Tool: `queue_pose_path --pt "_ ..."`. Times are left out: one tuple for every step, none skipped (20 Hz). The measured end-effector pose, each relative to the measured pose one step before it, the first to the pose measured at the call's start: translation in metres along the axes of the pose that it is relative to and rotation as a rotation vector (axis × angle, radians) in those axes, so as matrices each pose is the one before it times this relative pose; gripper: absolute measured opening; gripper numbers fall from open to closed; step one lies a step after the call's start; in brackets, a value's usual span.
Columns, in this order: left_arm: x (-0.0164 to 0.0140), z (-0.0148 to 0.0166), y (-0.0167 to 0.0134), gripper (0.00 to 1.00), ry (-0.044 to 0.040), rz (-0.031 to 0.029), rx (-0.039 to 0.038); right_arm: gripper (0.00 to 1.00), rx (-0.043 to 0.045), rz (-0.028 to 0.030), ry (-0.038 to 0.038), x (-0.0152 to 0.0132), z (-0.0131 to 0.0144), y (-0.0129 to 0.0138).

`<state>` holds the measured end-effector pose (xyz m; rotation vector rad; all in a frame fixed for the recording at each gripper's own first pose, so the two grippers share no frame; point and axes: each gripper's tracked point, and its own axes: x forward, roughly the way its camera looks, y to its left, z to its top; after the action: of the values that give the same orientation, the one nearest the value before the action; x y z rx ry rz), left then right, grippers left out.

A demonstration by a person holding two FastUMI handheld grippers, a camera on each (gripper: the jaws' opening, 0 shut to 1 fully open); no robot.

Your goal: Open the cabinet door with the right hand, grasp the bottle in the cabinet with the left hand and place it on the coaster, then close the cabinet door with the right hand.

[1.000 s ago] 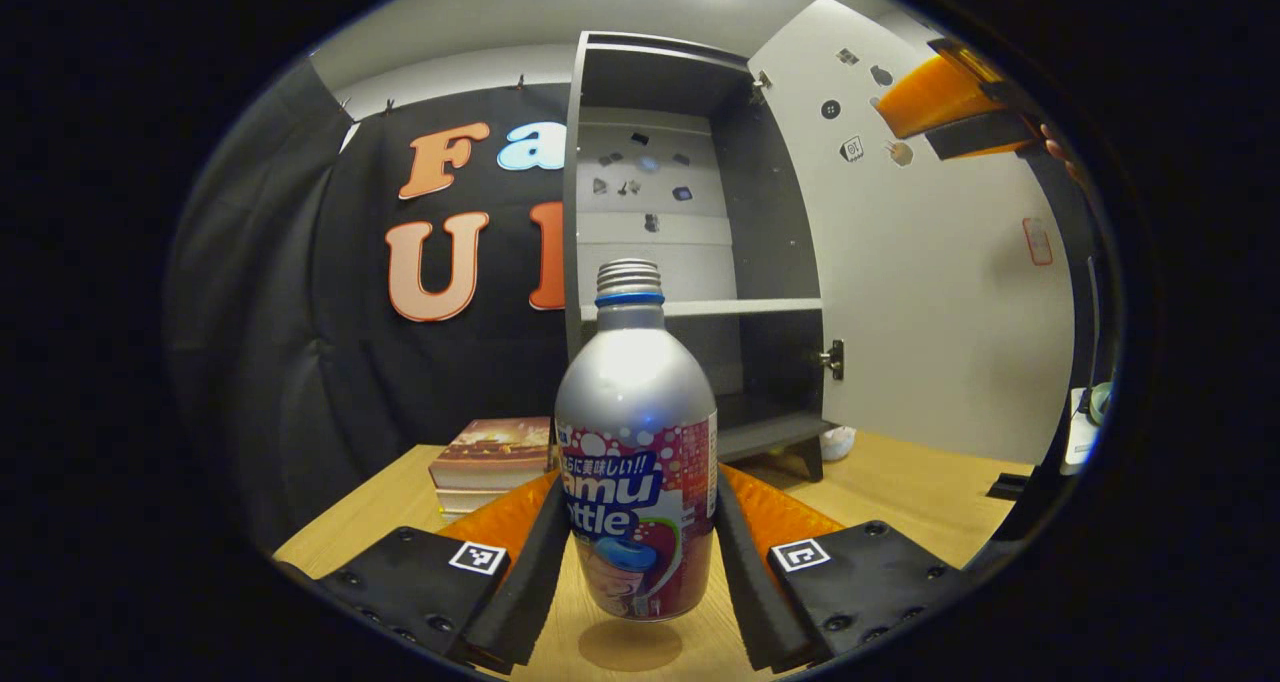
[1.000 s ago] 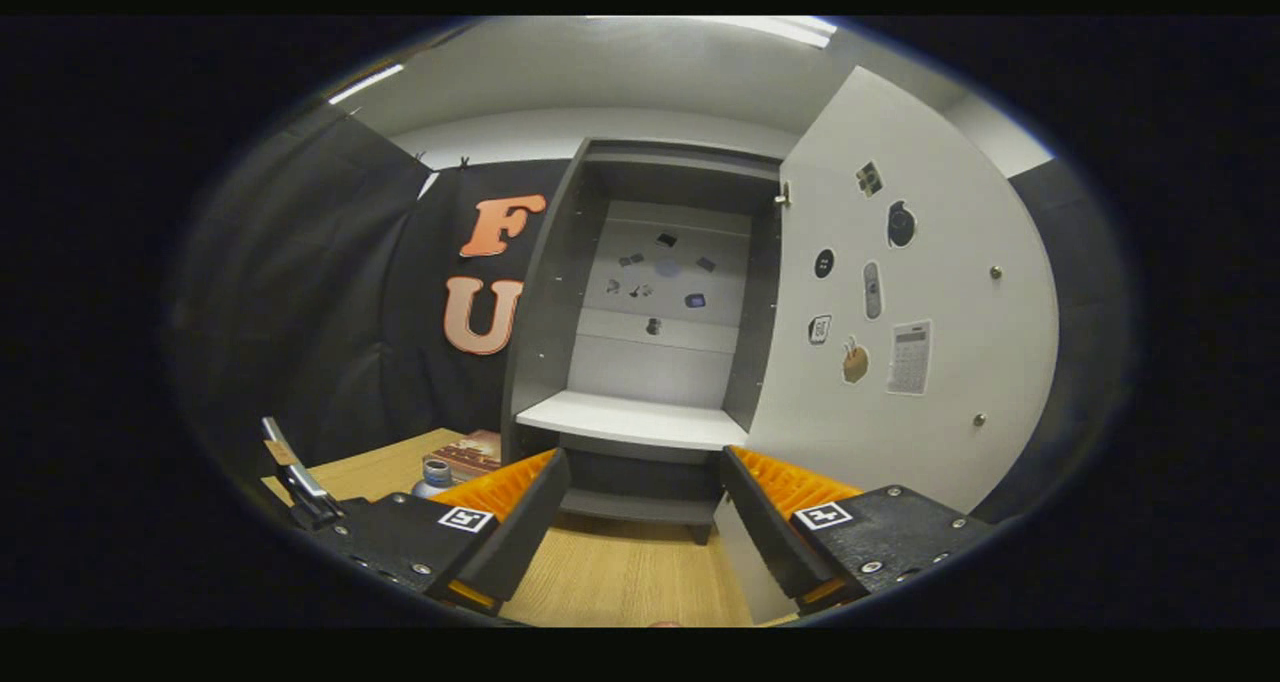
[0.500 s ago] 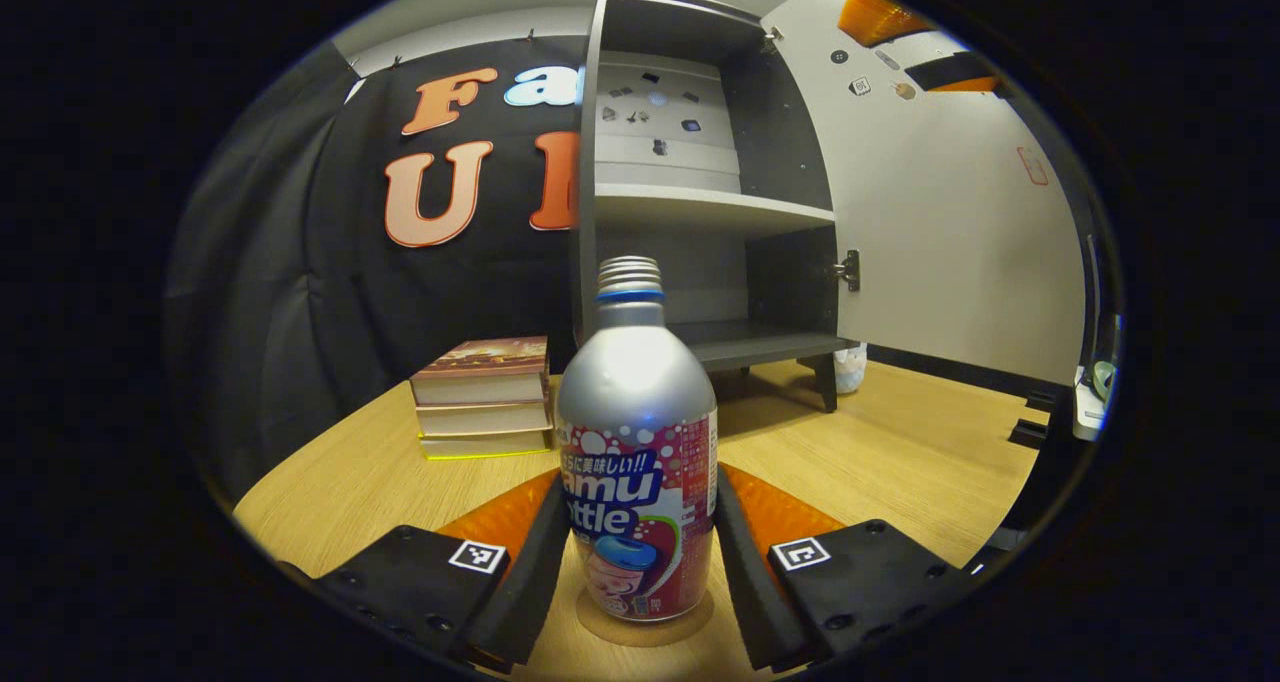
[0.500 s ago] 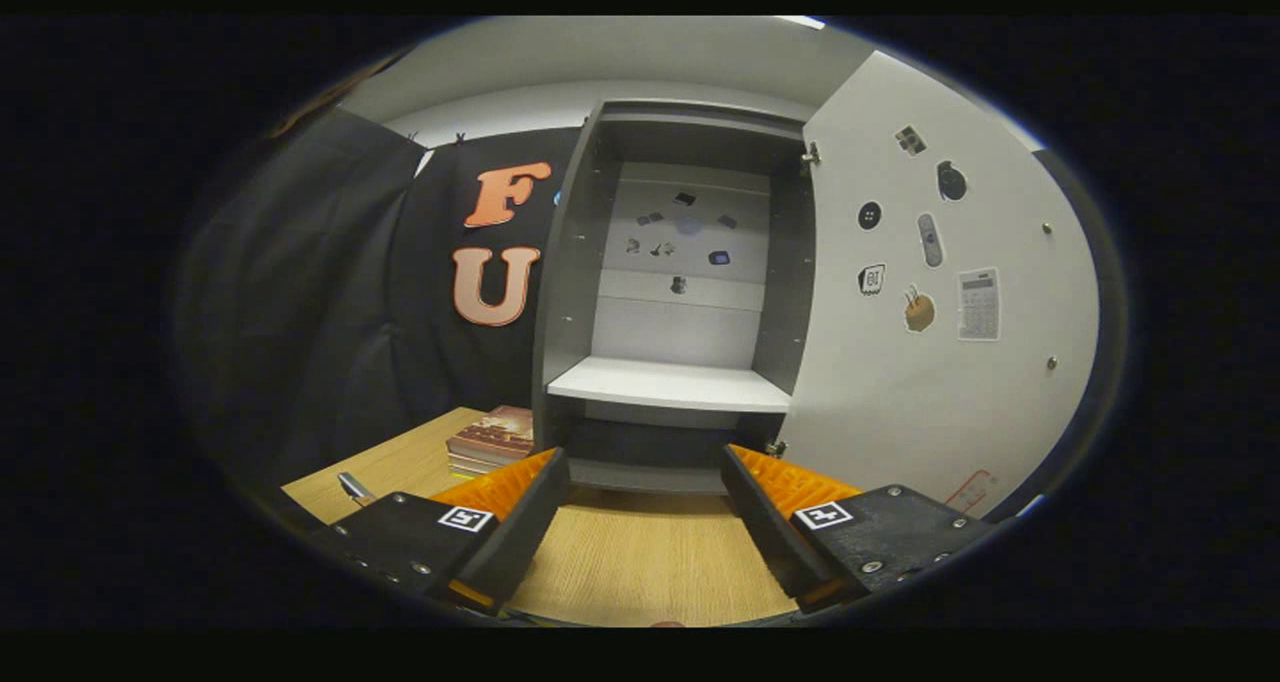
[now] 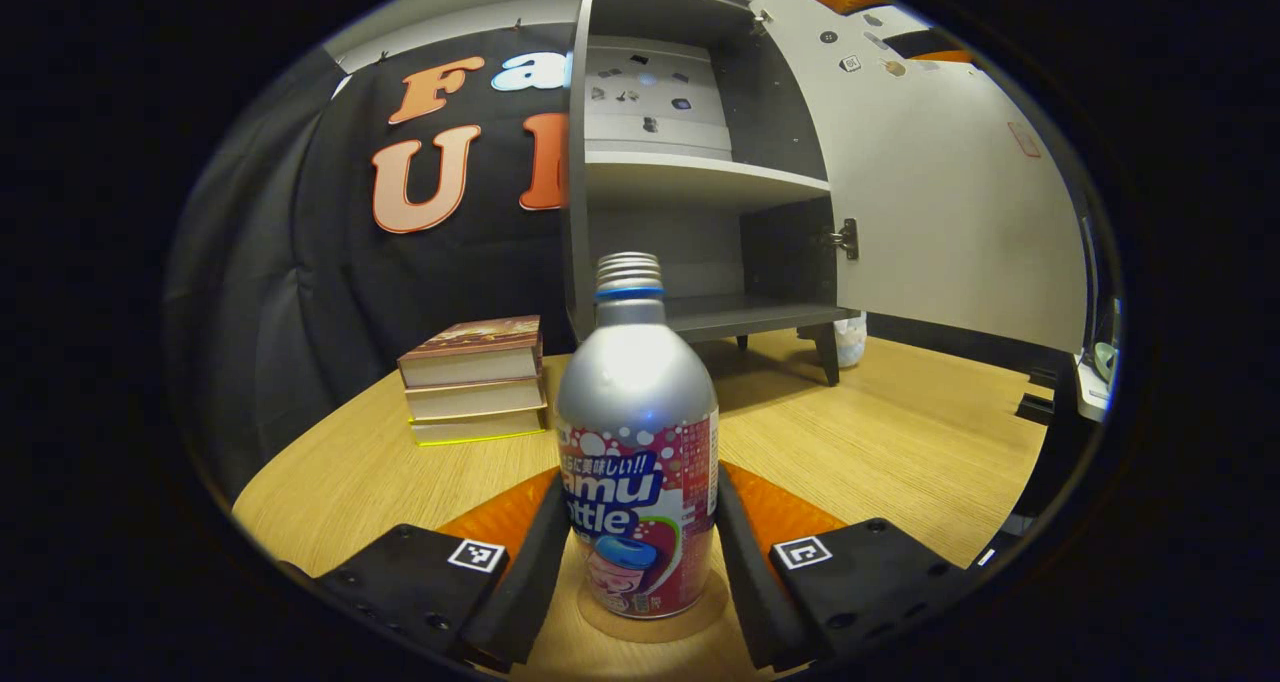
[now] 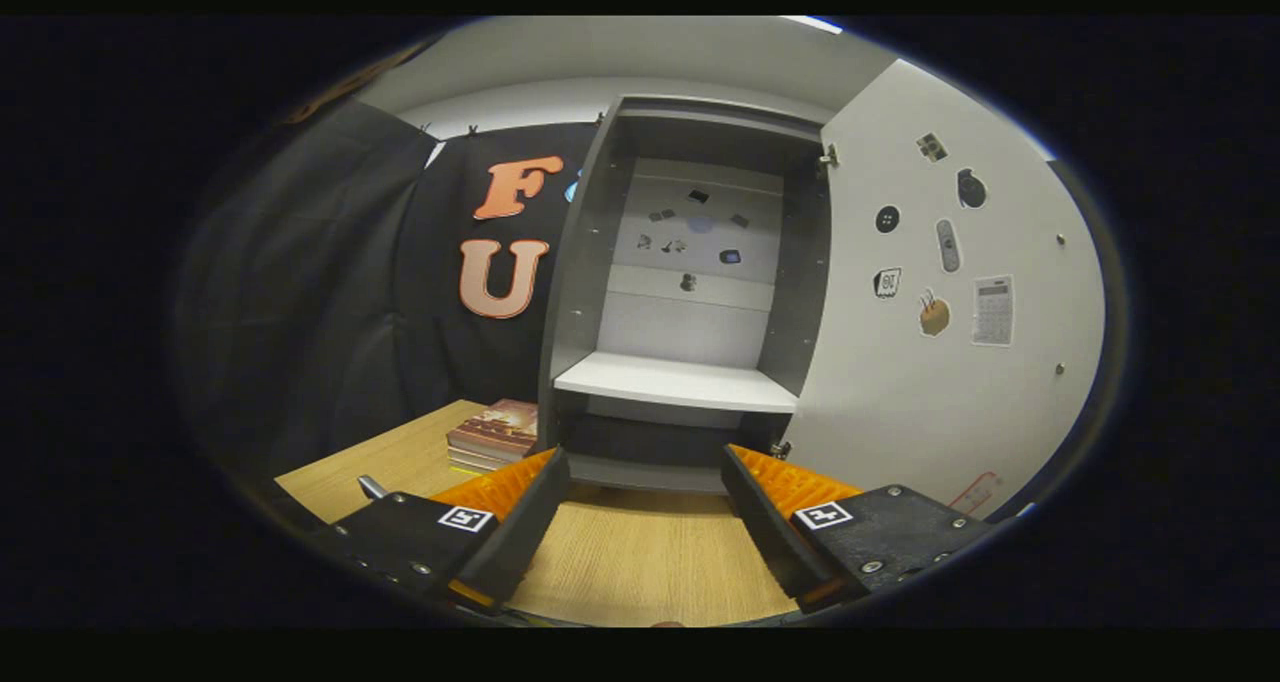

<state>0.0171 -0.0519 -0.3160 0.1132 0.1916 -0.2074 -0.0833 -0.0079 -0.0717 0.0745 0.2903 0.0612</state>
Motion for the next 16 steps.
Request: queue_pose_path --pt "-0.00174 0.00023 0.00000 0.83 0.00224 0.00290 -0.00149 0.94 0.00649 -0.00300 0.00230 -0.00049 -0.00020 -0.00102" --pt "0.00168 -0.00016 -0.00010 0.84 0.01113 0.00417 -0.00228 0.94 0.00777 -0.00133 -0.00025 -0.00063 0.00003 -0.00105" --pt "-0.00161 -0.00203 0.00050 0.84 0.00401 0.00281 -0.00452 0.94 0.00658 -0.00186 -0.00099 -0.00052 0.00110 -0.00122" --pt "-0.00102 -0.00121 0.00042 0.85 0.00689 0.00209 -0.00213 0.94 0.00413 -0.00156 0.00019 -0.00011 -0.00023 -0.00184" --pt "-0.00100 -0.00036 -0.00007 0.86 0.00209 0.00003 -0.00423 0.94 0.00426 -0.00334 0.00090 -0.00079 -0.00044 -0.00208" --pt "-0.00010 -0.00017 -0.00036 0.86 0.00624 -0.00077 -0.00020 0.94 0.00655 -0.00176 0.00103 -0.00079 -0.00032 -0.00180" --pt "0.00001 -0.00220 0.00033 0.86 0.01052 0.00216 -0.00277 0.94 0.00872 -0.00001 0.00165 -0.00092 0.00028 -0.00076" --pt "-0.00043 -0.00078 0.00019 0.87 0.01037 0.00174 -0.00550 0.94 0.00932 -0.00187 0.00028 -0.00076 -0.00060 -0.00133" --pt "0.00041 -0.00068 0.00134 0.87 0.00808 0.00262 -0.00546 0.94 0.00984 -0.00392 -0.00242 -0.00077 0.00066 -0.00219" --pt "0.00038 -0.00066 0.00056 0.87 0.00813 0.00185 -0.00385 0.94 0.01164 -0.00435 -0.00681 -0.00198 0.00203 -0.00211" --pt "-0.00019 0.00078 -0.00031 0.87 0.00569 -0.00258 -0.00148 0.94 0.00648 -0.00313 -0.00510 -0.00188 0.00194 -0.00187" --pt "-0.00017 0.00335 0.00095 0.88 -0.00300 0.00190 0.00044 0.94 0.00227 -0.00467 -0.00661 -0.00208 0.00199 -0.00312" --pt "-0.00031 0.00299 0.00095 0.88 -0.00387 0.00111 0.00317 0.94 -0.00271 -0.00562 -0.00309 -0.00185 0.00151 -0.00314" --pt "-0.00030 0.00551 0.00040 0.88 -0.00582 0.00167 0.00515 0.94 -0.00167 -0.00659 -0.00496 -0.00165 0.00182 -0.00429" --pt "0.00062 0.00644 0.00142 0.88 -0.00981 0.00381 0.00464 0.94 0.00183 -0.00556 -0.00753 -0.00237 0.00261 -0.00350" --pt "0.00115 0.00822 0.00107 0.89 -0.00872 0.00311 0.00410 0.94 0.00214 -0.00691 -0.01020 -0.00314 0.00303 -0.00366"
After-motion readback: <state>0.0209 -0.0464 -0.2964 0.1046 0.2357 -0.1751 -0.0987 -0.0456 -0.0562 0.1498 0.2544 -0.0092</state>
